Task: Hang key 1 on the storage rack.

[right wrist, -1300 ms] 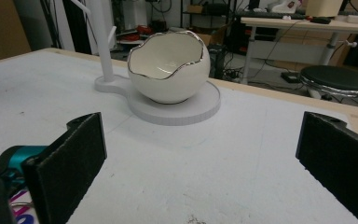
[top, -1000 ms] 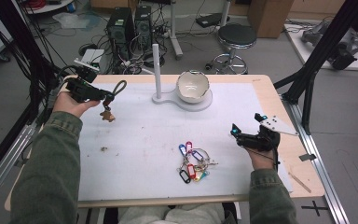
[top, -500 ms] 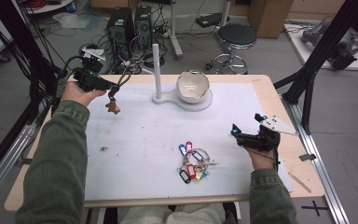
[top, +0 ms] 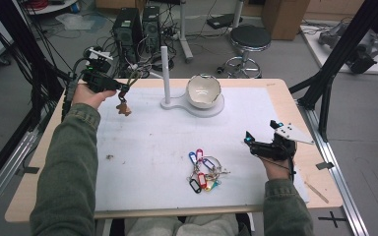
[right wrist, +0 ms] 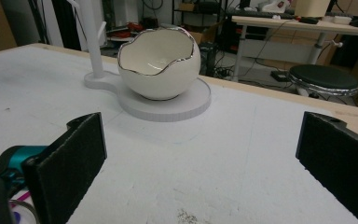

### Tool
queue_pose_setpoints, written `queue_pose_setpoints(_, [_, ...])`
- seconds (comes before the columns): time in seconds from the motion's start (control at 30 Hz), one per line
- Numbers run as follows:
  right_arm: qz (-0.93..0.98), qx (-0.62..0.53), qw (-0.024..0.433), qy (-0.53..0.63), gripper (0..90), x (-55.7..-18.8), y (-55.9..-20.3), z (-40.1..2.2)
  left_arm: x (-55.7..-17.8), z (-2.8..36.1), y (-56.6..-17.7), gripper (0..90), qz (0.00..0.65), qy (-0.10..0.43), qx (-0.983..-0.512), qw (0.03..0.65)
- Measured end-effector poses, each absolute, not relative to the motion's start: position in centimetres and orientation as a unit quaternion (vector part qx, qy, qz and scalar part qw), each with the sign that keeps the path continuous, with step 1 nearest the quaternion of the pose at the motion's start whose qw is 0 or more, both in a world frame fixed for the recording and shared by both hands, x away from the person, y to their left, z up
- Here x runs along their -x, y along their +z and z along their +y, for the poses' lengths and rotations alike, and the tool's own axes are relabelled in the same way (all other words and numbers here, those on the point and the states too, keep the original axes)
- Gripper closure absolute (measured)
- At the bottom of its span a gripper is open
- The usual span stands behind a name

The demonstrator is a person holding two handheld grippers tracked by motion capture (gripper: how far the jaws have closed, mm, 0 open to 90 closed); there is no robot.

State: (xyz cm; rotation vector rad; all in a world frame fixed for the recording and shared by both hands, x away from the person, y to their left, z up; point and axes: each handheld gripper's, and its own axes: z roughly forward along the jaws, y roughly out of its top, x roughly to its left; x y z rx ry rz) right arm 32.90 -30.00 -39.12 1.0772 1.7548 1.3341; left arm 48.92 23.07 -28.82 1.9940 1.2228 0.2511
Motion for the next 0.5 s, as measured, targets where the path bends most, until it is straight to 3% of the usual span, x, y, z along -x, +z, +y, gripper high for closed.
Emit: queue_pose_setpoints(0.5, [0.671,-0.413,0.337,0.515,0.6,-32.9,-39.1,-30.1,-50.4,19.7,-27.5,72.9,0.466,0.109,-0.79,0.383])
